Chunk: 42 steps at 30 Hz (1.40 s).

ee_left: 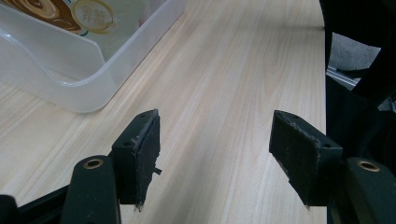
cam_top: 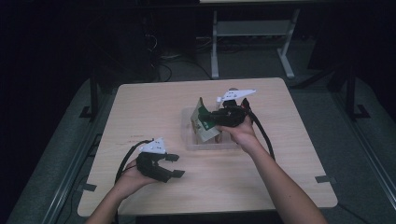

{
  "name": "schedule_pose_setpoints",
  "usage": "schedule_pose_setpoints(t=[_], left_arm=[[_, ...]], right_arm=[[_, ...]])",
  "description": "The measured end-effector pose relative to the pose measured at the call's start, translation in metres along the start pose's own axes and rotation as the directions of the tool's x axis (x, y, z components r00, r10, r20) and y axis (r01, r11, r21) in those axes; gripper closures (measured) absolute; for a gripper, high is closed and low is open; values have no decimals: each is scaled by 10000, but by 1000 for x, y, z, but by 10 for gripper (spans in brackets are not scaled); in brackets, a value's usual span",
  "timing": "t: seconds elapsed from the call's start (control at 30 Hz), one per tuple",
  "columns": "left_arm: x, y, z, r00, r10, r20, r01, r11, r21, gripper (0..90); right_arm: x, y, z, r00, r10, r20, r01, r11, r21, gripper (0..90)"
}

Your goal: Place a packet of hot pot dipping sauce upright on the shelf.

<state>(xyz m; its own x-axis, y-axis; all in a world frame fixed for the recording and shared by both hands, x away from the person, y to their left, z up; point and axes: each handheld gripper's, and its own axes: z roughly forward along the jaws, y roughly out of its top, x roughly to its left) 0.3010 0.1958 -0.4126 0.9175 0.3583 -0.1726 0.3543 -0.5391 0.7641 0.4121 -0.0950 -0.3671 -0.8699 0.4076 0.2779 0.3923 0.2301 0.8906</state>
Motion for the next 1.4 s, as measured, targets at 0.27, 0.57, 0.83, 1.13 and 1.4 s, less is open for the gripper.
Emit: schedule_pose_setpoints(t=[0.27, 0.57, 0.83, 1.13, 1.4], left_arm=[[0, 0, 0, 10000, 8, 4, -8, 10000, -5, 333], [0, 1, 2, 10000, -26, 50, 25, 10000, 35, 333], [1, 1, 1, 10000, -13, 29, 13, 10000, 35, 333], [2, 1, 0, 10000, -30, -15, 30, 10000, 2, 333], [3, 2, -2, 9999, -84, -91, 83, 10000, -29, 333]], right_arm=[[1, 0, -4, 9999, -88, 98, 90, 9998, -155, 828], [1, -4, -8, 9995, -136, 298, 139, 9998, -116, 828], [6, 0, -12, 9979, -409, 499, 413, 9991, -68, 774], [10, 4, -17, 9952, -687, 695, 685, 9976, 58, 664], [12, 6, -23, 9926, -681, 1003, 683, 9977, 11, 467]])
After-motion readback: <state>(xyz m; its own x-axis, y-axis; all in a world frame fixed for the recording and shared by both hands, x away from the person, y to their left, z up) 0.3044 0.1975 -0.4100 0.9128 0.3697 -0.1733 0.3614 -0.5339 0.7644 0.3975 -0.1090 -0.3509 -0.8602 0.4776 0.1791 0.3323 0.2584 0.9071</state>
